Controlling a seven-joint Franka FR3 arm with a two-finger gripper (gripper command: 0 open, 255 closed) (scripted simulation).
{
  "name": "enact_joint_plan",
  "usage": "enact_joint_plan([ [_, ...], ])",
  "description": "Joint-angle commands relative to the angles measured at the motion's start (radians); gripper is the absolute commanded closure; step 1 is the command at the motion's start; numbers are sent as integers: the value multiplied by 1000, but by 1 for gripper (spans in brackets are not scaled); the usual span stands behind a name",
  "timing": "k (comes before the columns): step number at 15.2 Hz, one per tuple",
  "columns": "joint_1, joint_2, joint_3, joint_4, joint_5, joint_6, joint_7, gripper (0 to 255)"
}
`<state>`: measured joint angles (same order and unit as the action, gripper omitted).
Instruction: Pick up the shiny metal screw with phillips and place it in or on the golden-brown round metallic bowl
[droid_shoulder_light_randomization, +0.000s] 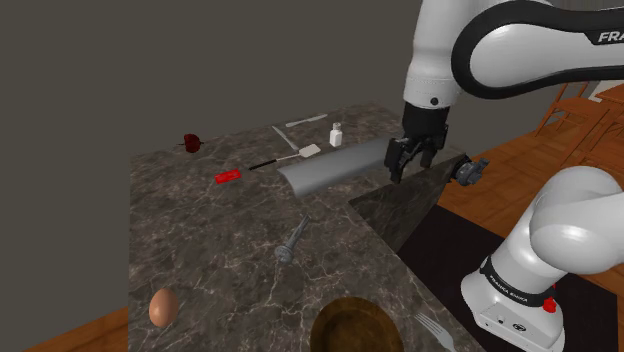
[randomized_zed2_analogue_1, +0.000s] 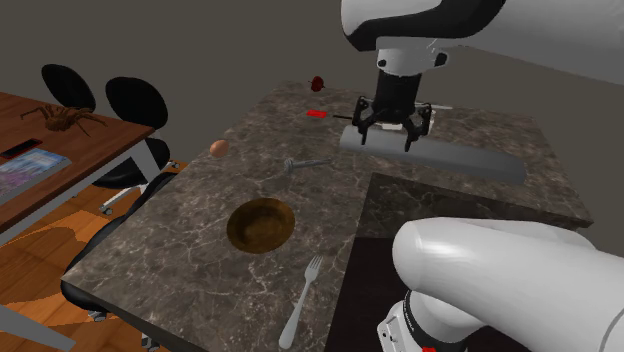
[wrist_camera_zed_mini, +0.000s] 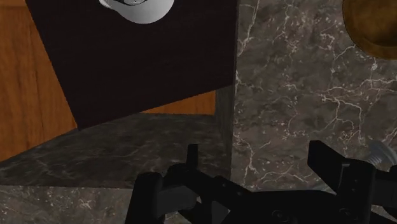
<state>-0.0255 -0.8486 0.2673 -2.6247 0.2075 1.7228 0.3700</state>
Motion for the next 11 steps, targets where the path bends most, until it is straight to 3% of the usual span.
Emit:
enact_joint_plan([
  [1, -4, 14, 55, -32, 55, 68, 102, 0],
  [6, -30, 121, 206, -42, 168, 246, 343, 0],
  [11, -99, 286, 369, -2, 226, 441, 586, 0],
])
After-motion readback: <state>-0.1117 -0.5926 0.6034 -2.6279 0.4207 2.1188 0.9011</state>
